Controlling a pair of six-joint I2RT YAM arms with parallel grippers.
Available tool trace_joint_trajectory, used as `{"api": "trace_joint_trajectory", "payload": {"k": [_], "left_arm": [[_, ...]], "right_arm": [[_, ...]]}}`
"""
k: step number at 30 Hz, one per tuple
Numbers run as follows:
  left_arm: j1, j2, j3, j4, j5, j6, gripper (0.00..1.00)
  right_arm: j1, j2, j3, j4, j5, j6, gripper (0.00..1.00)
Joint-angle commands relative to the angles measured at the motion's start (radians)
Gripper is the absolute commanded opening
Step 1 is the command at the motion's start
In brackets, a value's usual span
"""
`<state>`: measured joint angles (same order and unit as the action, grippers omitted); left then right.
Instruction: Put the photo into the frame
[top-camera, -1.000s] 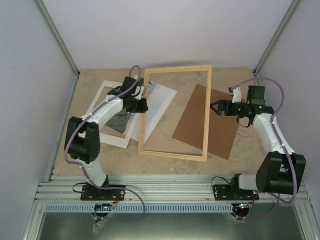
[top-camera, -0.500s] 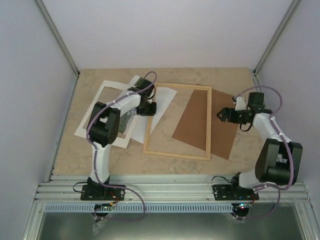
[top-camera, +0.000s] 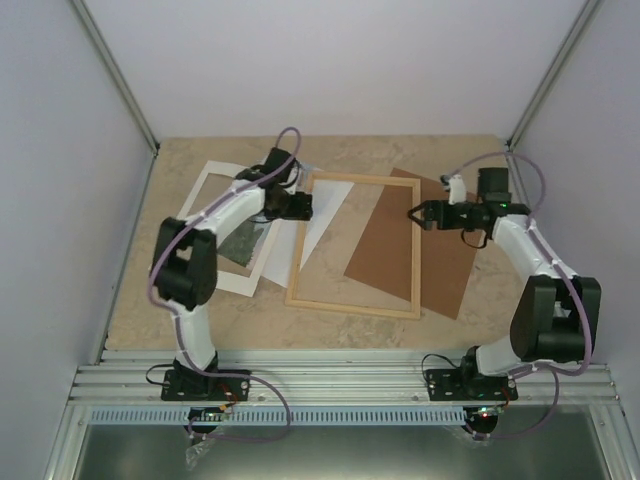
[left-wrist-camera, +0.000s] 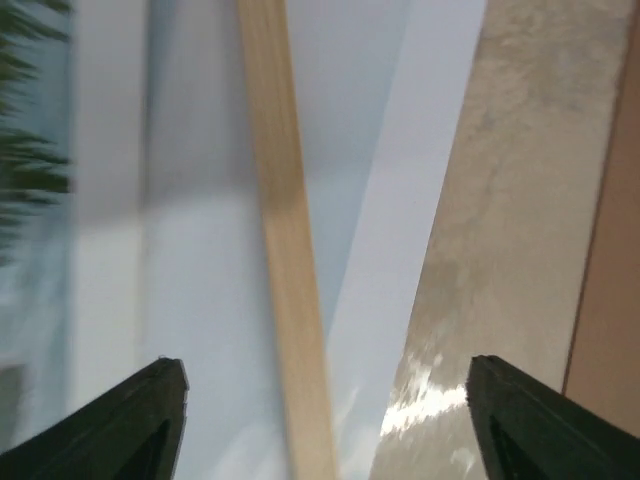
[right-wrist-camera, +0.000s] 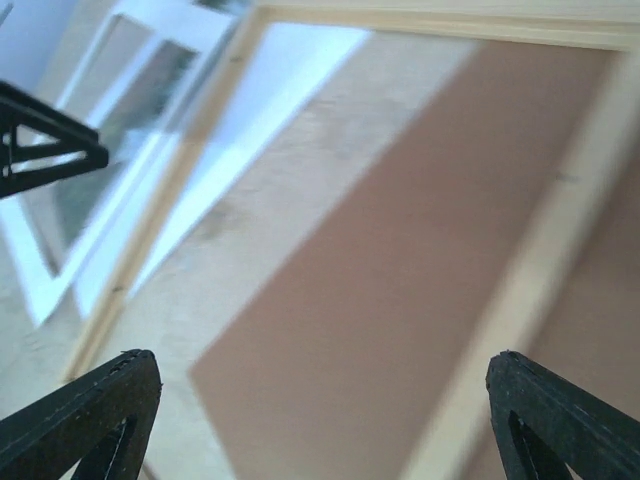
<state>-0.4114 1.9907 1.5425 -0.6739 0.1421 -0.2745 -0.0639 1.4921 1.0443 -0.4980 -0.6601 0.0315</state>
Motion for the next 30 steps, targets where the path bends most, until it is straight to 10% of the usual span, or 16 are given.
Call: {"api": "trace_joint_trajectory", "payload": {"k": [1,8,16,30], "left_arm": [[0.111,-0.223,-0.129,-0.007,0.011,0.115,0.82],[0.496,-0.397,-0.265,-0.113,0.212,0.365,0.99],[0.794,-0.252,-0.187,-0.190,0.309,0.509,0.99],[0.927,0.101,0.167,-0.217,0.298,0.558,0.94]], "right_arm": [[0.170,-0.030,0.012,0.104,-0.120,0.099,0.91],[0.479,0.102,0.058,0.320,-0.167,0.313,0.92],[0.747,0.390,0.297,0.389,-0.119,0.445,0.92],[0.918,0.680,0.493,0.541,-0.071,0.525,0.84]]}}
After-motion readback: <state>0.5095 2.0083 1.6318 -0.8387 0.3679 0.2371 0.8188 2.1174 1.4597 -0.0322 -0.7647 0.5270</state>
